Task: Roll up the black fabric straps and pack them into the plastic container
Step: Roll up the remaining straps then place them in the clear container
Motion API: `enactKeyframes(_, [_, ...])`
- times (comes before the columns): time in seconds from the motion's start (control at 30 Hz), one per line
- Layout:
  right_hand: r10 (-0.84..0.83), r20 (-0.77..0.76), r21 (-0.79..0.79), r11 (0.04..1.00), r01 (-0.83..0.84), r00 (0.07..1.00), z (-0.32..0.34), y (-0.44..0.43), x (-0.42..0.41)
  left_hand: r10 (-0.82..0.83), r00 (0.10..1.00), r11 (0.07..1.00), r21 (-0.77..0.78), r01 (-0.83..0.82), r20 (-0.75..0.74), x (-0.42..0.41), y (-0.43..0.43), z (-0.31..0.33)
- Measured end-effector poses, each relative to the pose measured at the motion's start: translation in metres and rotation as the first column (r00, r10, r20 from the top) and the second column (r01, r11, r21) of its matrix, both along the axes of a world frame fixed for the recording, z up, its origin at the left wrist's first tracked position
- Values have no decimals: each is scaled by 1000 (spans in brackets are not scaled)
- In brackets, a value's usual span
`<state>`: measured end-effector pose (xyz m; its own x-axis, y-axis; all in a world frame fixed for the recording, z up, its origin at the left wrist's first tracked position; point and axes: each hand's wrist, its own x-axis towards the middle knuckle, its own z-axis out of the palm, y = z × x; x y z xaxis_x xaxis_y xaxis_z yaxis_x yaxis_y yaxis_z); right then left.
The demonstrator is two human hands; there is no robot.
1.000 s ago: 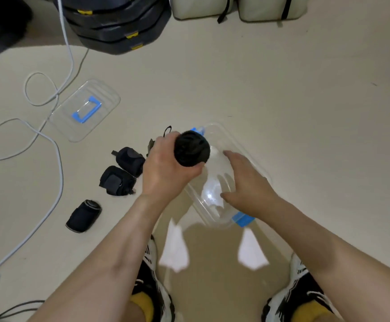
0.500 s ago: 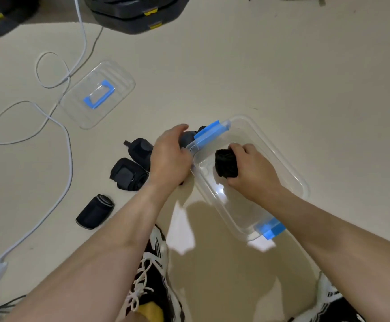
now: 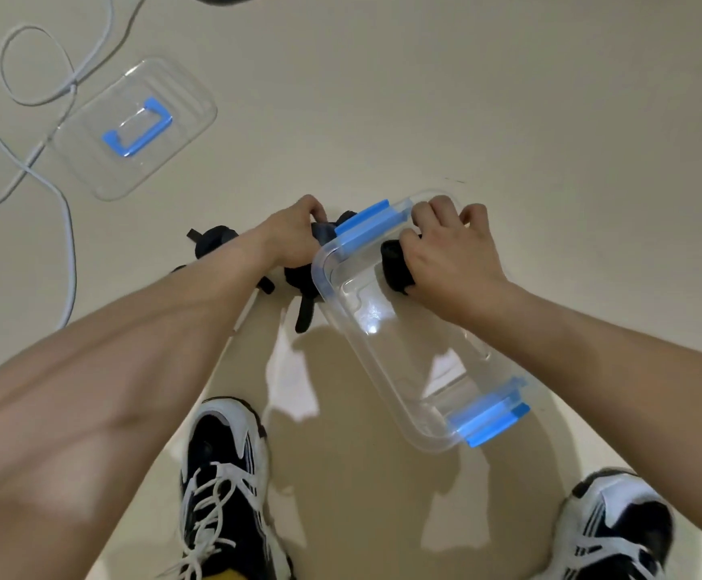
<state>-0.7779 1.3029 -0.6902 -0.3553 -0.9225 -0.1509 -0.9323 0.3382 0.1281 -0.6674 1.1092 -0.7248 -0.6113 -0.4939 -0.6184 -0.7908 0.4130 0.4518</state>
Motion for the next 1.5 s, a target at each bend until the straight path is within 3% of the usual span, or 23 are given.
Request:
enactKeyframes(0.17, [-42,57,91,995,36,997,6,-2,-5,286,949,936,-173,-306,-130,11,1,31])
enactKeyframes(0.27, [-72,71,72,995,67,995,5,2,-2,445,771,879,55,-474,-456,16,3,78])
enactKeyframes(0.33, [-83,104,65,995,77,991,6,5,-3,351,751,928,99,-359,-559,17,23,109])
enactKeyframes(0.43, [-86,135,74,994,77,987,8,9,-5,-13,812,1000,-15,6,-583,16,66,122])
enactKeyframes(0.57, [-75,201,26,997,72,977,6,14,-7,-324,837,946,-159,282,-441,25,95,87])
enactKeyframes(0.73, [-58,249,29,998,52,967,4,13,-9,-647,740,710,-499,496,-183,22,94,68])
enactKeyframes(0.83, [-83,247,61,996,70,966,5,8,-8,-652,752,692,-482,538,-97,10,93,74])
enactKeyframes(0.97, [-86,235,84,994,68,968,6,1,-6,-731,678,645,-411,645,-83,0,88,67])
enactKeyframes(1.13, [-62,186,56,997,53,981,1,5,-8,-689,724,678,-326,659,32,-4,91,64])
enactKeyframes(1.3, [-59,89,-63,996,65,994,-11,7,-10,-713,664,551,-406,729,225,-4,111,57])
enactKeyframes(1.43, [-7,64,-7,1000,8,998,-11,13,-16,-549,742,522,-536,664,384,-1,119,47])
enactKeyframes(1.5, [66,82,-44,997,-62,994,-8,17,-22,-536,729,486,-551,679,425,-9,120,47])
